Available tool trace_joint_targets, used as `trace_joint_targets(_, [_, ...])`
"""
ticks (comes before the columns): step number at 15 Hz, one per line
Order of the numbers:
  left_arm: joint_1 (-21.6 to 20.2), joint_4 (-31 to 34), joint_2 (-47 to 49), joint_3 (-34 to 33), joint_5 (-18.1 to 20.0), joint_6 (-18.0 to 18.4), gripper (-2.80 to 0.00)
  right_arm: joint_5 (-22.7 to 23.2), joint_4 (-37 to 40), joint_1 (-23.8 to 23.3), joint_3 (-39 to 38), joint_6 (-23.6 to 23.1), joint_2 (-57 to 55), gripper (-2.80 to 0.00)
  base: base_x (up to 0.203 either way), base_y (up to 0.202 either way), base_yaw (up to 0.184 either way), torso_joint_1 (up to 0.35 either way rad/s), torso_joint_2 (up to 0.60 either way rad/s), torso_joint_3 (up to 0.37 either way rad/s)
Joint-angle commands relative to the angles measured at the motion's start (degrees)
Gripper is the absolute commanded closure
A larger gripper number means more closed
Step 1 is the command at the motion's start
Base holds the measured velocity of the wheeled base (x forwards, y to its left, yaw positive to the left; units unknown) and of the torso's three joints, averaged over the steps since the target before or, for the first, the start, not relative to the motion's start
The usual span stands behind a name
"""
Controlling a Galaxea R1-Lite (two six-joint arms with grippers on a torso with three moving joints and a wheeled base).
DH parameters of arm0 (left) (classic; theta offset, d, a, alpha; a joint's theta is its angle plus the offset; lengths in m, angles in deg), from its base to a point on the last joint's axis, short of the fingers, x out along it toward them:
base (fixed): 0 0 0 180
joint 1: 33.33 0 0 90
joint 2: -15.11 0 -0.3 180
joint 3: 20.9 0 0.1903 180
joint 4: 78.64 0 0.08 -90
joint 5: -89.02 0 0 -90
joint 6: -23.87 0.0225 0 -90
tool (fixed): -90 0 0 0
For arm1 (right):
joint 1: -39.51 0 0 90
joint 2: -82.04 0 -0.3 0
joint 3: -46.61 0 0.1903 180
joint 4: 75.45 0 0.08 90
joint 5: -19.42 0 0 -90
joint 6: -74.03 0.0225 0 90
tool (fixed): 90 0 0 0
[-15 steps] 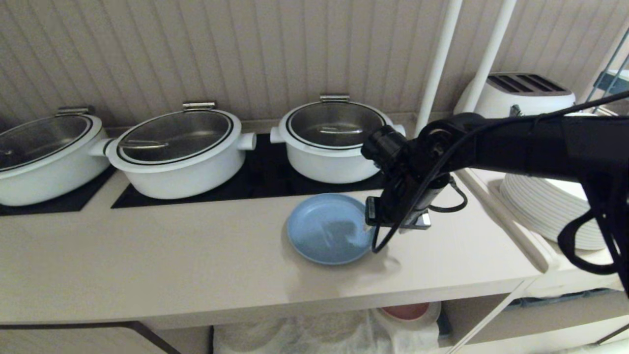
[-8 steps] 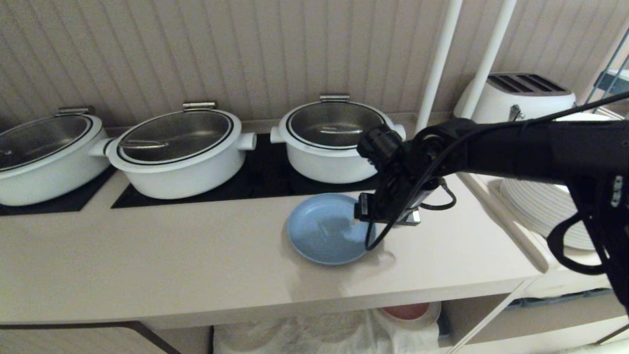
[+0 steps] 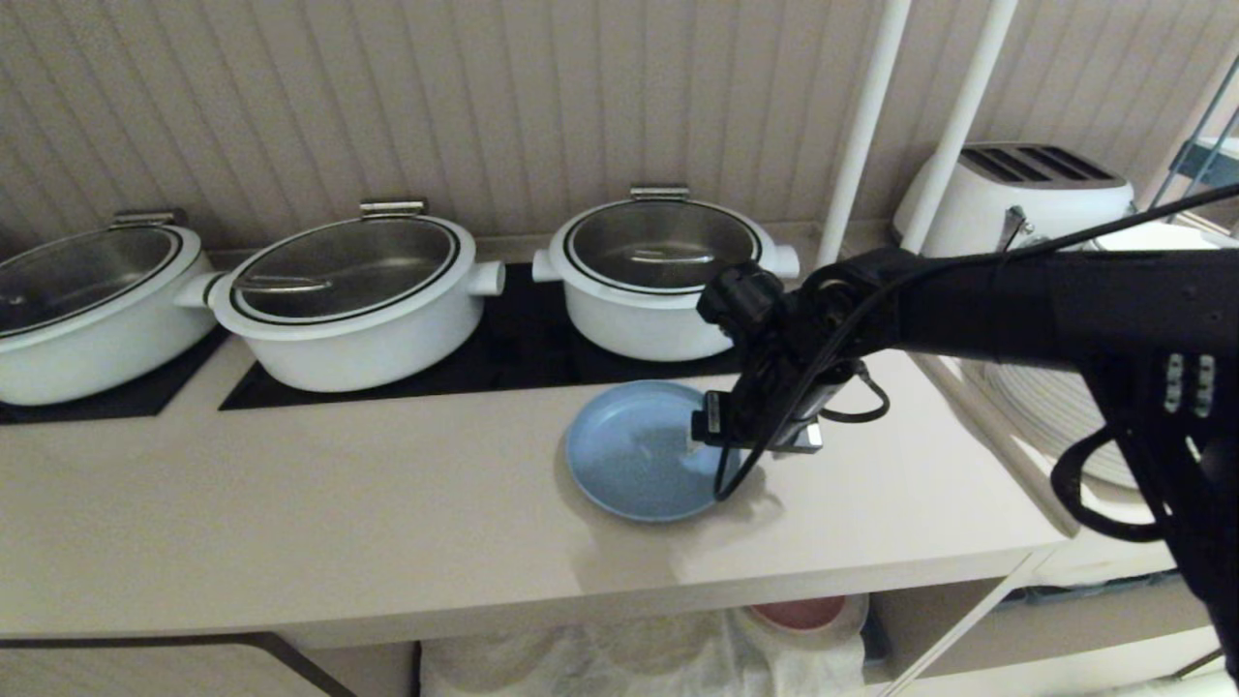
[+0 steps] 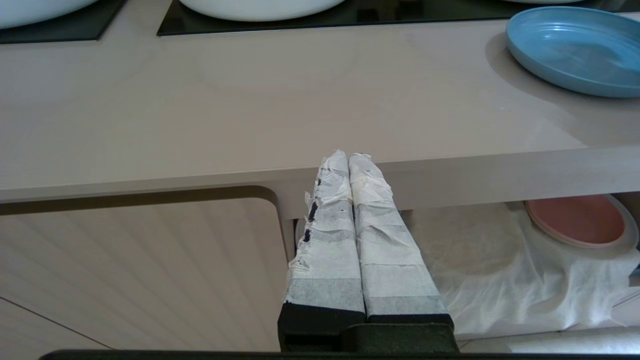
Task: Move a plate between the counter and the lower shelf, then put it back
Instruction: Pick up the plate
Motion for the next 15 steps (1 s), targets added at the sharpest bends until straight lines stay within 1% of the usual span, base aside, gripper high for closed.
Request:
trace_joint_targets(1, [0.0,0.0,0.0,0.0,0.0,0.0,0.00,-0.1,0.0,0.0,0.0,0.2,-0.3,-2.80,0.000,0.000,0.000,0.000,0.00,0.000])
trace_joint_targets(3, [0.0,0.0,0.0,0.0,0.0,-0.1,0.00,-0.1,-1.3,0.0,0.0,0.2,-1.0,-2.80,0.000,0.000,0.000,0.000,0.00,0.000])
trace_joint_targets(15, [0.0,0.0,0.0,0.0,0.0,-0.1,0.00,0.6,-1.4,0.3,0.0,0.1,-2.4,-2.80,0.000,0.000,0.000,0.000,0.00,0.000])
